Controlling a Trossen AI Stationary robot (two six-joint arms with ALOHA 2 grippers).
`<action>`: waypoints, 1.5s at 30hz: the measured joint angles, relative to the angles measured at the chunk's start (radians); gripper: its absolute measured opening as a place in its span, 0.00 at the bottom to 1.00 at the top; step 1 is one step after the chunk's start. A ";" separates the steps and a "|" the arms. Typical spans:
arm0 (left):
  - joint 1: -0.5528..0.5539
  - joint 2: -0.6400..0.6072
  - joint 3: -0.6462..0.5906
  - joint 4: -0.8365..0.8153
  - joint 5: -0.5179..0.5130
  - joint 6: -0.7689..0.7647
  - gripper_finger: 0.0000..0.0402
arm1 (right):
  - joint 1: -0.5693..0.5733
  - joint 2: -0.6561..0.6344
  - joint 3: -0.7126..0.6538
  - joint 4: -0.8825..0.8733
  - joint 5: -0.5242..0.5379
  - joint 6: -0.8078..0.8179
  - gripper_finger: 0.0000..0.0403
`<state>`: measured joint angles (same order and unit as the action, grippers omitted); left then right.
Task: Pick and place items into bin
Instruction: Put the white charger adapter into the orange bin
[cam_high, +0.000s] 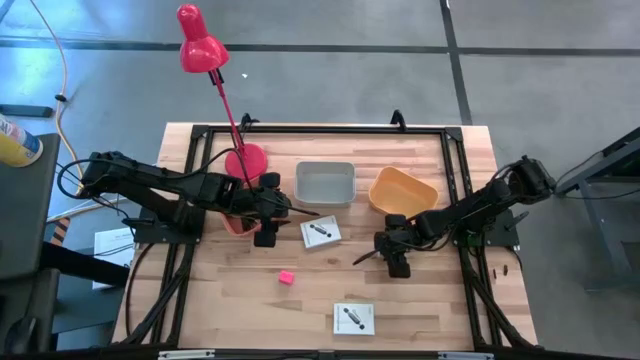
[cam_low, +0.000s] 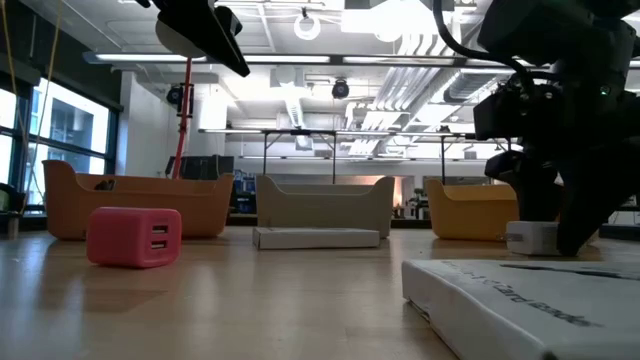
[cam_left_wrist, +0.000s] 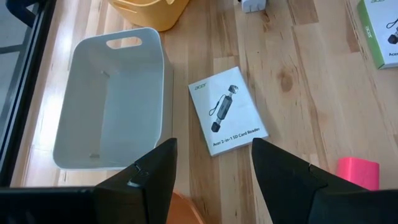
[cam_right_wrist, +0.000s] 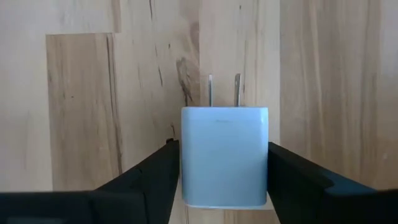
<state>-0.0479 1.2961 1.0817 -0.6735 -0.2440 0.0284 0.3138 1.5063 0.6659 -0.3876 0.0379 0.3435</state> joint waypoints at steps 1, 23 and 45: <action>0.000 0.000 0.000 0.000 0.000 0.000 0.48 | 0.000 0.000 0.000 0.001 -0.004 0.000 0.50; 0.000 0.000 0.000 0.000 -0.002 0.001 0.48 | 0.000 -0.019 -0.001 0.004 -0.030 0.019 0.46; 0.002 0.000 0.000 0.000 -0.010 0.020 0.48 | -0.023 -0.362 -0.001 -0.092 0.169 0.100 0.47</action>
<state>-0.0460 1.2964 1.0817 -0.6735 -0.2543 0.0483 0.2910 1.1443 0.6647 -0.4796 0.2065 0.4436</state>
